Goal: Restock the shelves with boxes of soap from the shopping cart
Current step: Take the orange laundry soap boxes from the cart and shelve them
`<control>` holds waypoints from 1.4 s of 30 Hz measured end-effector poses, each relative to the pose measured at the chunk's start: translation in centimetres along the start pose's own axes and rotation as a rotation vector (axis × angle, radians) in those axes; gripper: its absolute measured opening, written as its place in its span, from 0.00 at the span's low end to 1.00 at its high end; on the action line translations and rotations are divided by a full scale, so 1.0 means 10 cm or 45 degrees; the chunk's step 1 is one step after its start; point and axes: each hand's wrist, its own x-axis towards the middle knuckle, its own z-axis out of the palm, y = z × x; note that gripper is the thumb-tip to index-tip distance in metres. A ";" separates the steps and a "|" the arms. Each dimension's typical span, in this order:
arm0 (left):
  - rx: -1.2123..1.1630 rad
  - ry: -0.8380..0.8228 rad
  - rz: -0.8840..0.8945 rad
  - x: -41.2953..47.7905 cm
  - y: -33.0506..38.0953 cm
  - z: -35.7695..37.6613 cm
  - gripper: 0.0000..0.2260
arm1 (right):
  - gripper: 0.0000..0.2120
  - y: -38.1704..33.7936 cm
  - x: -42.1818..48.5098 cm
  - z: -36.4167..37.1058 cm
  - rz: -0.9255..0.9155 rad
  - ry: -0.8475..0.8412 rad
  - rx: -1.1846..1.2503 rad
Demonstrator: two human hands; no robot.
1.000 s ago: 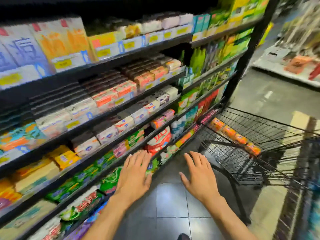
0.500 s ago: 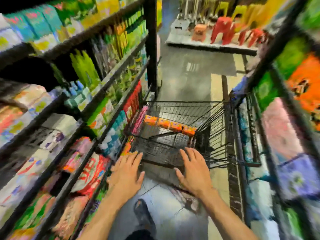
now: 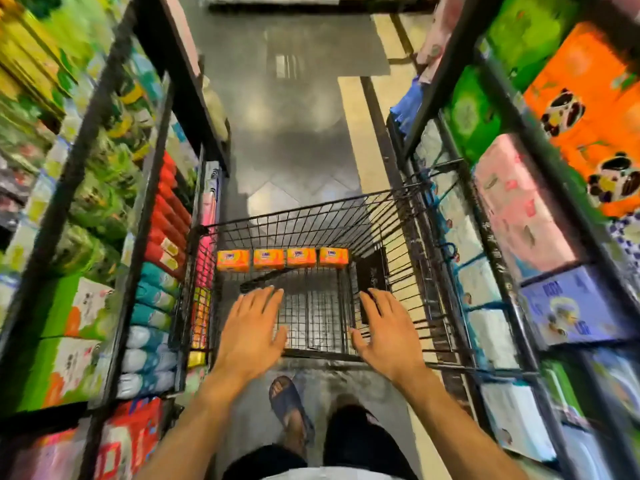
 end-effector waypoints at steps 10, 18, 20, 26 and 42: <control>0.014 -0.296 -0.072 1.51 -0.66 0.50 0.27 | 0.35 0.29 1.67 0.64 0.043 -0.276 0.100; 0.010 -0.446 -0.150 2.42 -1.16 1.45 0.29 | 0.36 0.57 2.87 1.61 -0.012 -0.461 0.163; 0.019 -0.445 -0.149 2.61 -1.28 1.70 0.29 | 0.37 0.61 3.08 1.85 0.009 -0.471 0.173; 0.084 -0.467 -0.156 3.00 -1.61 2.46 0.31 | 0.37 0.81 3.56 2.54 0.079 -0.496 0.202; 0.169 -0.210 -0.150 3.05 -1.91 3.29 0.29 | 0.33 1.05 3.87 3.25 -0.011 -0.389 -0.077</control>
